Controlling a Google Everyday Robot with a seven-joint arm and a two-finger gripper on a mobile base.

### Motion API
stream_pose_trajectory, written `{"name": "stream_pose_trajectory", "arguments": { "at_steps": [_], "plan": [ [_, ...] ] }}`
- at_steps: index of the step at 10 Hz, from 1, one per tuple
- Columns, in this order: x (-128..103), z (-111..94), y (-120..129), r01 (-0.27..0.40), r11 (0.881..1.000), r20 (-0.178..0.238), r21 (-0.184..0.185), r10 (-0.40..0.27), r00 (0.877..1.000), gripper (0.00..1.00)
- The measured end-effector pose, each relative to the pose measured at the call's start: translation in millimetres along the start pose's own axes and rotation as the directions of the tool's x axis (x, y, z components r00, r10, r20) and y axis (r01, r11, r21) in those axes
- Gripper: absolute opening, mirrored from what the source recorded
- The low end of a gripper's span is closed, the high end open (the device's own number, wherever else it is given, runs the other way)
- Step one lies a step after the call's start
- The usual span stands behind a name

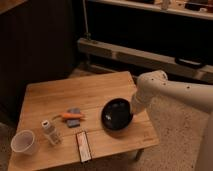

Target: Drag the ceramic bowl in a circle

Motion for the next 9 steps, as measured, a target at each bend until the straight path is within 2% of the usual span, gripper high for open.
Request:
{"name": "stream_pose_trajectory", "arguments": {
  "at_steps": [1, 4, 7, 9],
  "plan": [
    [5.7, 0.3, 3.4, 0.019, 1.000, -0.012, 0.003, -0.019, 1.000, 0.00],
    [29.5, 23.0, 20.8, 0.106, 0.994, -0.049, -0.010, -0.106, 0.993, 0.00],
    [32.4, 29.2, 53.9, 0.199, 0.978, -0.050, -0.056, -0.202, 0.978, 0.00],
    [26.5, 24.1, 91.0, 0.276, 0.957, -0.025, -0.090, -0.279, 0.960, 0.00]
  ]
}}
